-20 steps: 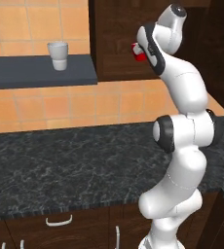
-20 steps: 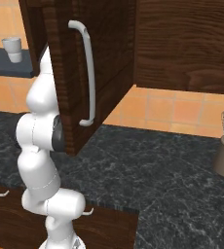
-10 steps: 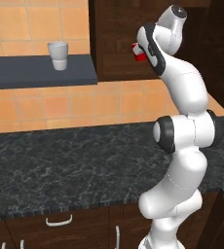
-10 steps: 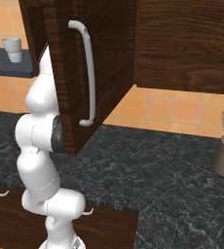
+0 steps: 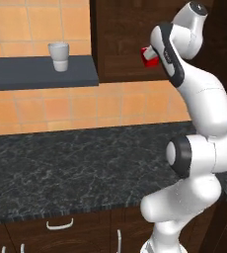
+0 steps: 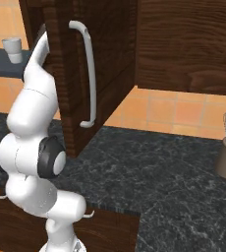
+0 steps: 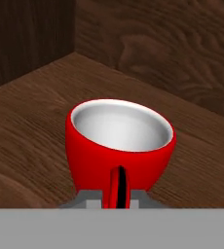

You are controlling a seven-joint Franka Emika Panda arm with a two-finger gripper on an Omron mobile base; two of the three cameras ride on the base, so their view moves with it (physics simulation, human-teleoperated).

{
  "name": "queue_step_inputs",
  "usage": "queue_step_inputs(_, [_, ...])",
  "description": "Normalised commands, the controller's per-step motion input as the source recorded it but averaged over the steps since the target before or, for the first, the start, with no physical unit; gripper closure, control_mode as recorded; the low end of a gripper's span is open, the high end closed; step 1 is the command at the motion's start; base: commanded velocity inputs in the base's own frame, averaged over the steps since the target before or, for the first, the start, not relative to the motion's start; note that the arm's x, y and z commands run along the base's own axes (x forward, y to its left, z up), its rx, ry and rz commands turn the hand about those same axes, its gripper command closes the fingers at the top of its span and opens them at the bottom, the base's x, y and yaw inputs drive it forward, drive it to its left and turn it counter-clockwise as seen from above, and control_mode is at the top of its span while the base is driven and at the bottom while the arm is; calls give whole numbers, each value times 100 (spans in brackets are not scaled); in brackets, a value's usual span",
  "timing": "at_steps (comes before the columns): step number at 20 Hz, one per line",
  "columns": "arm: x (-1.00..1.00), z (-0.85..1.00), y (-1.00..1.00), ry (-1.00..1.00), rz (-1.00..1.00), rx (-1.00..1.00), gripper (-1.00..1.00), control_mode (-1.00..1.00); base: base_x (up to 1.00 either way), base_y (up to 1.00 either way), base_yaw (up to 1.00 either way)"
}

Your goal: Gather all objects into one cabinet and sort the glasses and bowls to opposite sides.

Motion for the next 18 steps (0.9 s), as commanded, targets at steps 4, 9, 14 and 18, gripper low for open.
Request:
queue_step_inputs(4, [-100,-14,11,-9,0,0,100,-100,0,0,0])
queue_step_inputs(9, [-100,-23,23,-16,0,0,100,-100,0,0,0])
queue_step_inputs(14, [-100,-49,50,-18,-2,-2,100,-100,0,0,0])
queue_step_inputs(18, [-100,-51,38,-8,-8,0,100,-100,0,0,0])
